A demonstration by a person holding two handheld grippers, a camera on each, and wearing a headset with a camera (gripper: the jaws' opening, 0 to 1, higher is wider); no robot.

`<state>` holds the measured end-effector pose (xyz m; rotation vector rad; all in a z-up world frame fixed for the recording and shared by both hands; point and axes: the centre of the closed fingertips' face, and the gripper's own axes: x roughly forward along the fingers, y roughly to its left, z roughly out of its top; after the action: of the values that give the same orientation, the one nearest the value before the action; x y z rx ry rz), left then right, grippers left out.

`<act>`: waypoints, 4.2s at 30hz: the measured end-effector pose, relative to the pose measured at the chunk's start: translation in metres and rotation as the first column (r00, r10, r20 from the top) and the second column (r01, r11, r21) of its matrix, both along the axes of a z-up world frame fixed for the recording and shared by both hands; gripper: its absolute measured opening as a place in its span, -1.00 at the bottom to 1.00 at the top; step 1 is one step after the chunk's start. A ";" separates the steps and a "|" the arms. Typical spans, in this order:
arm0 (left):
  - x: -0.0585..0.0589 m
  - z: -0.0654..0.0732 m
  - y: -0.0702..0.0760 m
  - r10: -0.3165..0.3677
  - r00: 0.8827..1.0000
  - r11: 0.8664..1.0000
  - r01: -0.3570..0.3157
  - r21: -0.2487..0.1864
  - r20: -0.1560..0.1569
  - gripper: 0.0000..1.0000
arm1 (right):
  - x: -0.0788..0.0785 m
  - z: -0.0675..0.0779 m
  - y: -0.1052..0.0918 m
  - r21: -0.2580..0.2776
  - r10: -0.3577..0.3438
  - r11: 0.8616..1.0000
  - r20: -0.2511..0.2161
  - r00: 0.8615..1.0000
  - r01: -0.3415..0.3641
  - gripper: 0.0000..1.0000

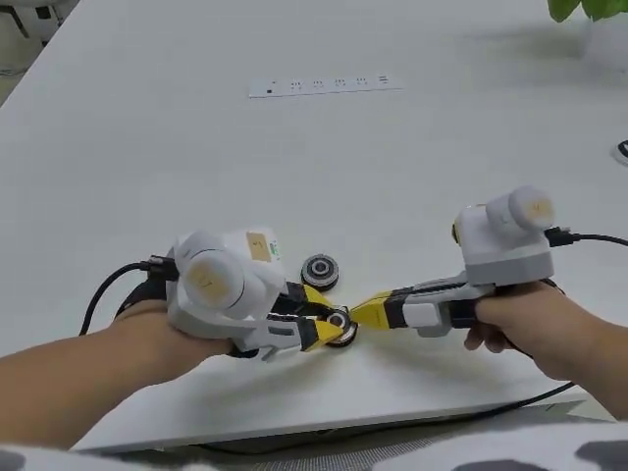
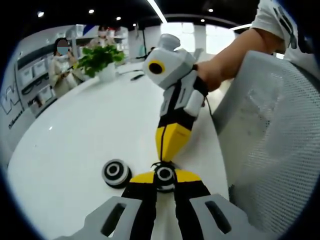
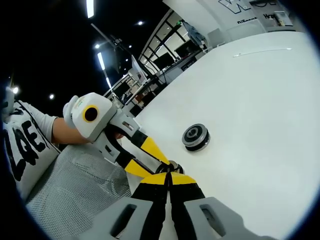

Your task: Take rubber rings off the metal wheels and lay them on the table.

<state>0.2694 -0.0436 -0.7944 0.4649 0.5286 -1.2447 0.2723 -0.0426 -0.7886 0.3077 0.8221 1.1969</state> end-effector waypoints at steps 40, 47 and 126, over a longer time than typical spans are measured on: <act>0.002 -0.001 -0.001 0.007 1.000 1.000 -0.007 -0.008 -0.001 -0.76 | -0.006 0.011 0.011 0.062 0.039 0.997 -0.003 0.999 -0.039 -1.00; 0.002 -0.001 -0.001 0.006 1.000 1.000 -0.006 -0.016 0.009 -0.75 | -0.003 0.008 0.007 0.055 0.016 0.998 -0.004 1.000 -0.016 -1.00; 0.002 0.084 0.053 0.138 0.990 0.962 -0.129 -0.240 0.021 0.24 | 0.023 0.065 0.028 0.153 0.030 0.988 0.052 0.998 -0.037 -1.00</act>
<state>0.2710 0.0090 -0.7108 0.2452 0.3658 -1.1496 0.2949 -0.0151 -0.7232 0.3895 0.6952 1.2975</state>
